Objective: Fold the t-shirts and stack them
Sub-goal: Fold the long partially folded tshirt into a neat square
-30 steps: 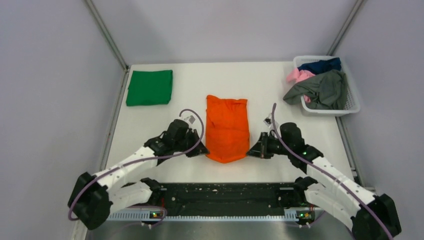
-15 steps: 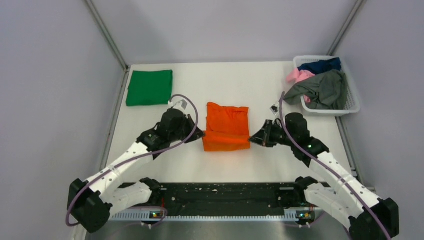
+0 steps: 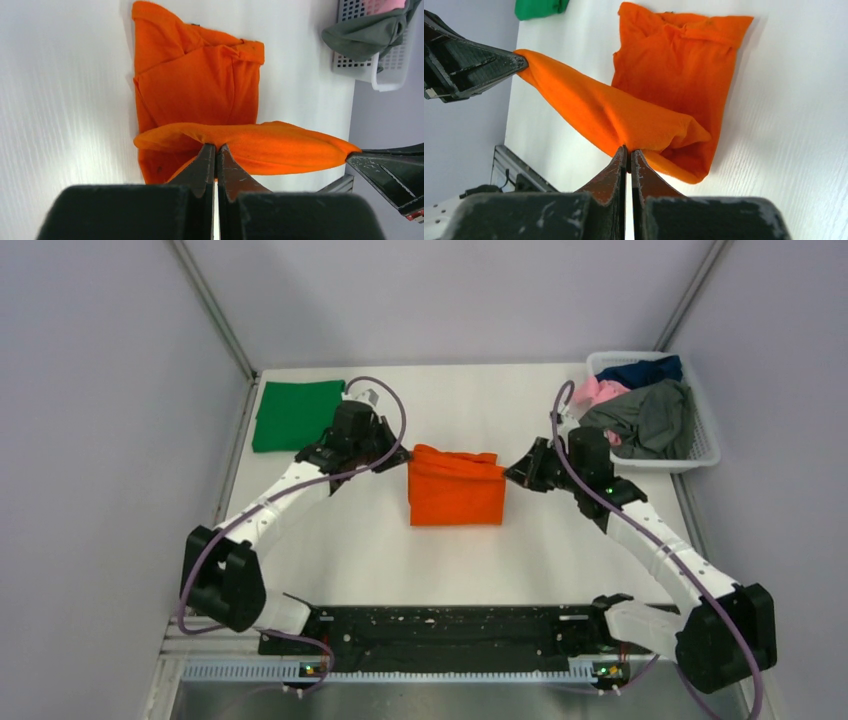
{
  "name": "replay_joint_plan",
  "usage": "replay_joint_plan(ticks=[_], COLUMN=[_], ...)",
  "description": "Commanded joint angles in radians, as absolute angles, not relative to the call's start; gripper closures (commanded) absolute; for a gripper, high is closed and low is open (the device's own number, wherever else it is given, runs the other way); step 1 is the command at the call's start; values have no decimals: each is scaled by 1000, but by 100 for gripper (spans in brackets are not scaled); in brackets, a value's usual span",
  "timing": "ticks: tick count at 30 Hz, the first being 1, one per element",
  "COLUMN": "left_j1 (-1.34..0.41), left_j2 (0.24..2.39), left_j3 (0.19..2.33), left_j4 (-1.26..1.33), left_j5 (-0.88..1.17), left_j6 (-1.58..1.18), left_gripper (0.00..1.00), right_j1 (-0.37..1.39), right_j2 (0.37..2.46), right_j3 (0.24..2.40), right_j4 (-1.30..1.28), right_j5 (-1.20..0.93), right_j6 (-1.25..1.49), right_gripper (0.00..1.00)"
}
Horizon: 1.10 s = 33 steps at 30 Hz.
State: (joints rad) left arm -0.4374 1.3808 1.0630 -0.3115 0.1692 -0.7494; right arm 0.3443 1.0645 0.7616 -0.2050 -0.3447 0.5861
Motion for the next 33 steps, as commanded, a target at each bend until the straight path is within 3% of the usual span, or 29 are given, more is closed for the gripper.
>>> replay_joint_plan(ticks=[1, 23, 24, 26, 28, 30, 31, 33], left_j1=[-389, -299, -298, -299, -298, -298, -298, -303], left_j2=[1465, 2000, 2015, 2034, 2031, 2005, 1983, 1926], left_j3=[1157, 1546, 1562, 1582, 1601, 1613, 1612, 1592], left_j4=[-262, -333, -342, -355, -364, -378, -382, -385], left_j5=[193, 350, 342, 315, 292, 263, 247, 217], left_j6=[-702, -673, -674, -676, -677, -681, -681, -684], left_gripper=[100, 100, 97, 87, 54, 16, 3, 1], right_j1=[308, 279, 279, 278, 274, 274, 274, 275], right_j2=[1149, 1641, 1657, 1692, 1725, 1742, 1741, 1717], right_j3=[834, 1020, 1025, 1051, 1107, 1150, 1160, 1147], right_j4=[-103, 118, 124, 136, 109, 71, 53, 33], right_j5=[-305, -240, -233, -227, -229, -233, -231, -230], right_j6=[560, 540, 536, 512, 493, 477, 472, 469], right_gripper=[100, 100, 94, 83, 69, 42, 32, 3])
